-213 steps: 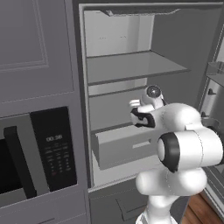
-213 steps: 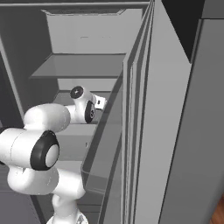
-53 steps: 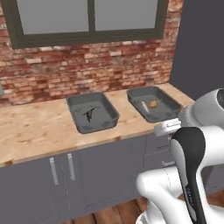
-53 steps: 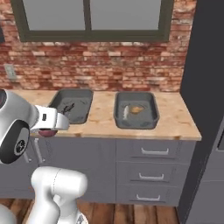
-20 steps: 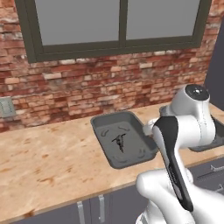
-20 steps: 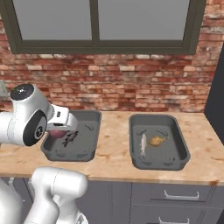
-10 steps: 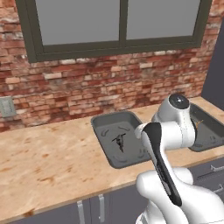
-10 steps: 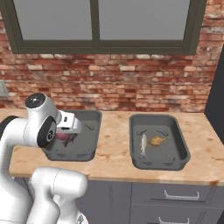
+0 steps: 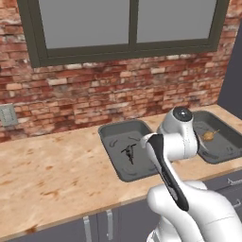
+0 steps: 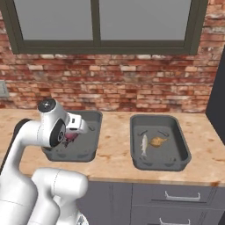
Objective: Place one onion and one fish in each tupperware on the nearby counter, to pack two identical lunches.
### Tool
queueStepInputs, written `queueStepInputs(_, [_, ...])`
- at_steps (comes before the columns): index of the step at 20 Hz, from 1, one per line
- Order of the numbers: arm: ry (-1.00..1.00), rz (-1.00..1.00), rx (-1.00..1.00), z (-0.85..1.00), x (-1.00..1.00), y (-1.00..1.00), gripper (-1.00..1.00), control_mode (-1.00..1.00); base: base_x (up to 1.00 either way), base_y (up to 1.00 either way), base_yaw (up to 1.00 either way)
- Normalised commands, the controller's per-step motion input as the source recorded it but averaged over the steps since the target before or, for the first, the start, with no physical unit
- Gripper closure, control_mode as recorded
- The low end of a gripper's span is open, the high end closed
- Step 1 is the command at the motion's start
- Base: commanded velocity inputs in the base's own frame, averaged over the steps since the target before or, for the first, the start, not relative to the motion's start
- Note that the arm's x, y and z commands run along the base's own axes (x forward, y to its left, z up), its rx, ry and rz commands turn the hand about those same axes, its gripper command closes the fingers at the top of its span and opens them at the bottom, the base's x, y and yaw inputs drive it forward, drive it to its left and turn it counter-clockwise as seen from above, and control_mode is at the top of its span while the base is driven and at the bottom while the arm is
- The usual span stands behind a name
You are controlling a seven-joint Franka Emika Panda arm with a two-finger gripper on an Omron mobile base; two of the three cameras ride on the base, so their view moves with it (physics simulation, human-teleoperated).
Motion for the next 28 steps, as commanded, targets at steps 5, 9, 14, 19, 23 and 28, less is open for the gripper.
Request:
queueStepInputs(5, [0.01,0.0,0.0,-0.44,0.52,0.0,1.0,-1.0,0.0,0.0,0.0])
queueStepInputs(9, [0.03,0.0,0.0,-0.39,0.47,0.05,1.0,-1.0,0.0,0.0,0.0])
queueStepInputs(14, [0.02,0.0,0.0,-0.28,0.51,0.09,1.0,-1.0,0.0,0.0,0.0])
queueStepInputs(19, [0.05,-0.01,0.0,-0.26,0.46,0.02,1.0,-1.0,0.0,0.0,0.0])
queueStepInputs(23, [0.07,-0.02,0.0,-0.34,0.34,0.0,1.0,-1.0,0.0,0.0,0.0])
queueStepInputs(28, [0.05,-0.02,0.0,-0.29,0.38,0.0,1.0,-1.0,0.0,0.0,0.0])
